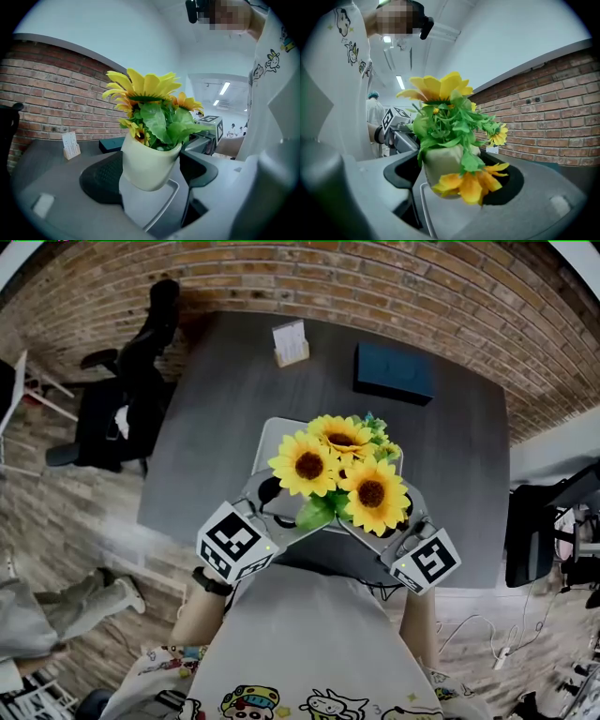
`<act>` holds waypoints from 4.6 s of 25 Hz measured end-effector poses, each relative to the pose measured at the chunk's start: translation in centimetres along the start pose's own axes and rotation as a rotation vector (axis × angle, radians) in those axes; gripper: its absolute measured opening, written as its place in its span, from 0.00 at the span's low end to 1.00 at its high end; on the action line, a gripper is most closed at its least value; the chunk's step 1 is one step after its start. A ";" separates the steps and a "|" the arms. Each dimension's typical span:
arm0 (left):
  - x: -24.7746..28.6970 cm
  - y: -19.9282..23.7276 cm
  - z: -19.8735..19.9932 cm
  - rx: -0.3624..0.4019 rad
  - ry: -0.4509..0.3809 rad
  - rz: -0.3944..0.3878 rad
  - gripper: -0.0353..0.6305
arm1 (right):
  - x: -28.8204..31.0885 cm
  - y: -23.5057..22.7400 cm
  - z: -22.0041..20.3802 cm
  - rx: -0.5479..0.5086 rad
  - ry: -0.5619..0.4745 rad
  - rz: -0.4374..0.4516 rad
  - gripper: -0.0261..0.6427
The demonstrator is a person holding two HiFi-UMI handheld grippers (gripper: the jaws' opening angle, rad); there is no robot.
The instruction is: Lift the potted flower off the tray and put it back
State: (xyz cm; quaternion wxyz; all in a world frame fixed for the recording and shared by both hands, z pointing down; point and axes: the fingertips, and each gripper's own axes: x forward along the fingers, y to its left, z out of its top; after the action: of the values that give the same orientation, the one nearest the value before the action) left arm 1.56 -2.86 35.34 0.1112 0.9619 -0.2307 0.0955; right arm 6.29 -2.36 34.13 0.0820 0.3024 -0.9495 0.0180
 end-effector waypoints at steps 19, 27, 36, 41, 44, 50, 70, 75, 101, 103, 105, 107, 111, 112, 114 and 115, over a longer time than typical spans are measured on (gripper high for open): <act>-0.3 -0.1 -0.2 -0.011 0.018 -0.016 0.65 | -0.1 0.3 -0.4 0.039 0.007 -0.020 0.62; -0.4 -0.3 -0.3 -0.015 0.018 -0.013 0.65 | -0.1 0.5 -0.3 0.048 0.010 -0.016 0.62; -0.5 -0.3 -0.3 -0.020 0.029 -0.010 0.65 | -0.1 0.6 -0.4 0.059 0.013 -0.014 0.62; -0.4 -0.3 -0.4 -0.020 0.036 -0.008 0.65 | 0.0 0.5 -0.4 0.053 0.023 -0.009 0.62; -0.5 -0.2 -0.4 -0.019 0.032 -0.003 0.65 | 0.0 0.5 -0.4 0.054 0.021 -0.006 0.62; -0.5 -0.3 -0.5 -0.024 0.033 0.007 0.65 | 0.0 0.5 -0.4 0.054 0.022 0.005 0.62; -0.6 -0.3 -0.5 -0.033 0.045 0.012 0.65 | 0.1 0.6 -0.5 0.063 0.024 0.008 0.62; -0.6 -0.3 -0.4 -0.021 0.059 0.007 0.65 | 0.1 0.7 -0.5 0.066 0.032 0.001 0.61; 4.8 8.8 -9.9 -0.063 0.151 -0.007 0.65 | 7.4 -4.6 -11.0 0.141 0.097 0.017 0.61; 5.0 8.8 -10.7 -0.062 0.161 -0.005 0.65 | 7.4 -4.6 -11.8 0.130 0.110 0.023 0.61; 5.1 8.9 -11.2 -0.053 0.172 -0.011 0.65 | 7.5 -4.6 -12.4 0.137 0.112 0.020 0.61; 5.4 8.8 -11.6 -0.051 0.177 -0.018 0.65 | 7.4 -4.7 -13.1 0.164 0.118 0.006 0.61; 5.8 8.7 -12.6 -0.044 0.190 -0.019 0.65 | 7.0 -4.6 -14.5 0.195 0.138 -0.010 0.61; 5.8 8.7 -12.7 -0.040 0.195 -0.019 0.65 | 6.9 -4.6 -14.9 0.202 0.145 -0.013 0.61; 6.0 8.6 -12.9 -0.030 0.200 -0.022 0.65 | 6.8 -4.6 -15.4 0.213 0.153 -0.022 0.60; 6.0 8.6 -13.0 -0.028 0.200 -0.023 0.65 | 6.8 -4.6 -15.5 0.215 0.148 -0.023 0.60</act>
State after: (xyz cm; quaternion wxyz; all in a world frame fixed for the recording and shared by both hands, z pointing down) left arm 1.12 -9.56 50.65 0.1480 0.9485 -0.2088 0.1867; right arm 5.74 -8.73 50.43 0.1191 0.3183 -0.9299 0.1409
